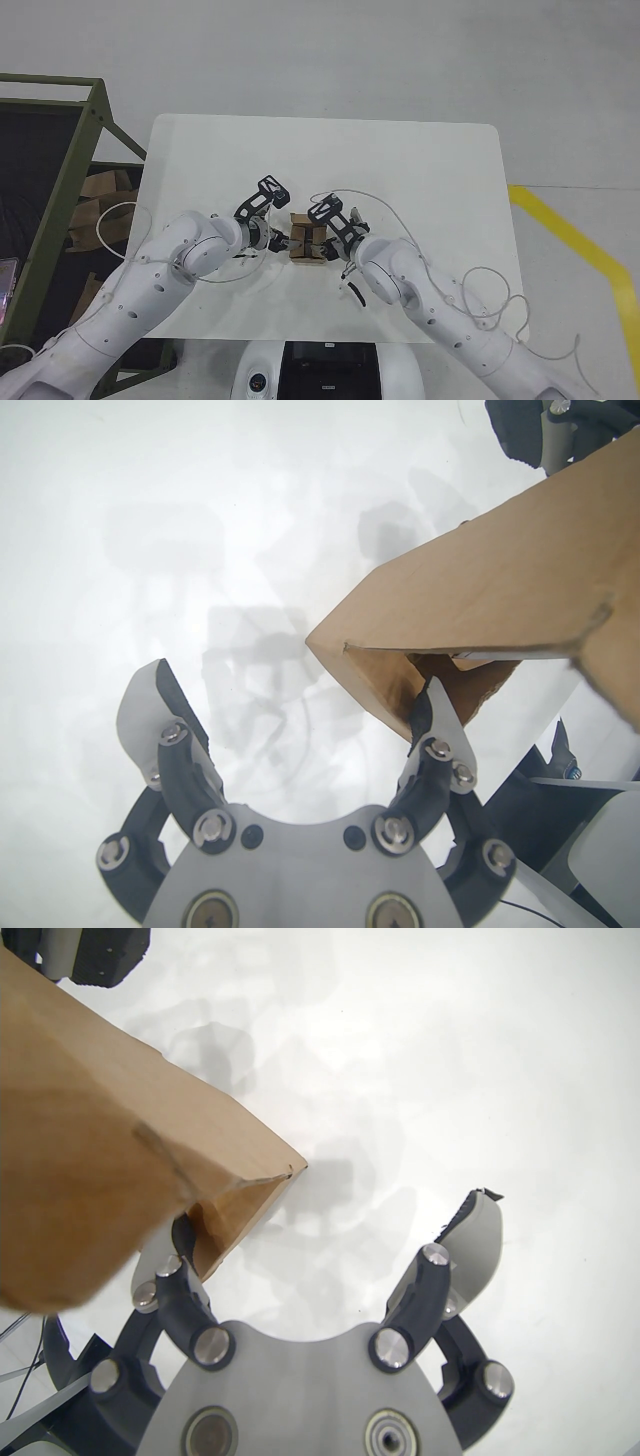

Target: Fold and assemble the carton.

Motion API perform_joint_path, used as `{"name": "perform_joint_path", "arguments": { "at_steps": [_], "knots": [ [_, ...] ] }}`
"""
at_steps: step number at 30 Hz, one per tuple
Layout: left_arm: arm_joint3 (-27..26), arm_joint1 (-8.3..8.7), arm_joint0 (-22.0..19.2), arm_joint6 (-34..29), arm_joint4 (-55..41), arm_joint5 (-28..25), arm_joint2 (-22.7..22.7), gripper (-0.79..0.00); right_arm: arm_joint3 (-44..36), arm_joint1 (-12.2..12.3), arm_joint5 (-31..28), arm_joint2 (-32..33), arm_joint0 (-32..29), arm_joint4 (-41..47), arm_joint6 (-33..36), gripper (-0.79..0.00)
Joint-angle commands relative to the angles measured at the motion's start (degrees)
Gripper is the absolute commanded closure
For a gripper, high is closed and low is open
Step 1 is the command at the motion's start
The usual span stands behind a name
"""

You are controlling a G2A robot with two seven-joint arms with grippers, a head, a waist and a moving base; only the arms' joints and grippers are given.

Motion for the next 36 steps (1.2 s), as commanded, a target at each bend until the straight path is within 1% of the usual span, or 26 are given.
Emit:
{"name": "perform_joint_path", "arguments": {
  "at_steps": [1,10,14,19,24,26,30,33,36],
  "knots": [
    [0.05,-0.08,0.05,-0.05,0.09,-0.08,-0.10,-0.785,0.22,-0.17,-0.05,0.04,0.06,-0.08,0.23,-0.785],
    [0.53,-0.50,0.24,0.03,0.18,-0.45,-0.42,-0.785,0.58,-0.81,-0.37,0.52,-0.08,-0.52,0.67,-0.785],
    [0.41,-0.57,0.57,0.73,-0.12,-0.65,-1.23,-0.785,0.00,-0.93,-0.55,1.11,-0.66,-0.91,-0.01,-0.785],
    [-0.50,-0.29,1.96,1.80,-0.63,-0.80,-3.60,-0.785,-1.36,-0.84,-1.04,2.24,-2.00,-1.60,-0.99,-0.785],
    [-1.40,0.23,4.22,2.83,-1.19,-1.01,-6.97,-0.785,-2.93,-0.59,-1.96,3.74,-3.64,-2.12,-1.89,-0.785],
    [-1.50,0.43,5.18,3.44,-1.87,-1.10,-8.48,-0.785,-3.65,-0.46,-2.98,4.44,-4.38,-1.61,-2.60,-0.785],
    [-0.76,0.66,6.82,5.30,-4.19,-1.60,-11.16,-0.785,-4.34,0.03,-8.21,6.31,-5.53,0.23,-3.94,-0.785],
    [0.04,0.57,7.27,6.48,-5.52,-1.41,-12.00,-0.785,-4.79,0.32,-10.91,7.02,-6.16,0.07,-3.86,-0.785],
    [0.71,0.27,6.87,7.39,-6.26,-0.53,-11.86,-0.785,-4.74,0.54,-13.89,7.67,-6.38,0.75,-3.77,-0.785]
  ]
}}
